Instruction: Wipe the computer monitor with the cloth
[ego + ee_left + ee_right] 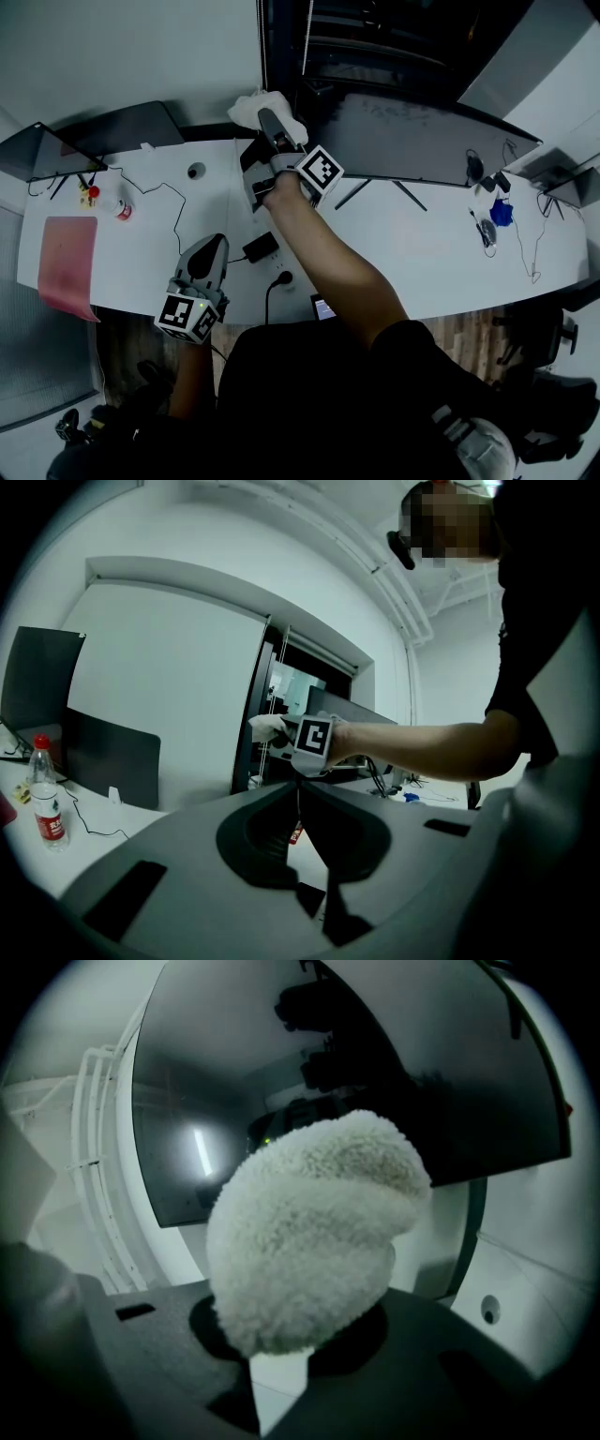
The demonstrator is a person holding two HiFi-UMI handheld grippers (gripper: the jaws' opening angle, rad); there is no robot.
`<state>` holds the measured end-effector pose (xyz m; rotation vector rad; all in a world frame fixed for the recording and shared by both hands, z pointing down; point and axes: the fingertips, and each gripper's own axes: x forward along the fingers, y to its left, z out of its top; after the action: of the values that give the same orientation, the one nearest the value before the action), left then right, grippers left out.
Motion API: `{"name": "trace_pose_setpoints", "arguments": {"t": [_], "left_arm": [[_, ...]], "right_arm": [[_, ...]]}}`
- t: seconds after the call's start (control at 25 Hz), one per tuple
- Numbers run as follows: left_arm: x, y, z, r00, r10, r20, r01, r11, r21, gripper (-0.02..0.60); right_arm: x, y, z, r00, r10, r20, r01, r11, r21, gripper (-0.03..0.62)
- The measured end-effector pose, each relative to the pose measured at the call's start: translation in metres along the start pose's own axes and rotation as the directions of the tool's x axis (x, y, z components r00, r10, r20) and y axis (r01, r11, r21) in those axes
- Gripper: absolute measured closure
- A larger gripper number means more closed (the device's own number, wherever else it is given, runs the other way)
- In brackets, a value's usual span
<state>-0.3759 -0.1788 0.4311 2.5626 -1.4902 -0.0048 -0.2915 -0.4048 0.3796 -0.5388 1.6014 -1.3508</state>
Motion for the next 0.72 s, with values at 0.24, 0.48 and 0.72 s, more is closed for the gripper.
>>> {"name": "trace_pose_setpoints", "arguments": {"t": [0.24,0.48,0.72], "left_arm": [[0.0,0.001,0.002,1.0,0.006,0.001,-0.006,1.0,-0.001,0.58],[-0.002,-0.001,0.003,1.0,0.006,0.011,-0.006,1.0,0.004,0.58],[-0.003,-0.005,0.006,1.0,-0.001,0.015,0.001,1.0,0.007,0.58]], "right_arm": [[0.008,0.025,-0.002,0.999,0.049,-0.008,-0.049,0.999,-0.007,0.497],[0.014,0.057,-0.005,0.994,0.111,-0.018,-0.111,0.993,-0.035,0.497],[0.024,0.094,-0.008,0.983,0.183,-0.032,-0.184,0.982,-0.051,0.497]]}}
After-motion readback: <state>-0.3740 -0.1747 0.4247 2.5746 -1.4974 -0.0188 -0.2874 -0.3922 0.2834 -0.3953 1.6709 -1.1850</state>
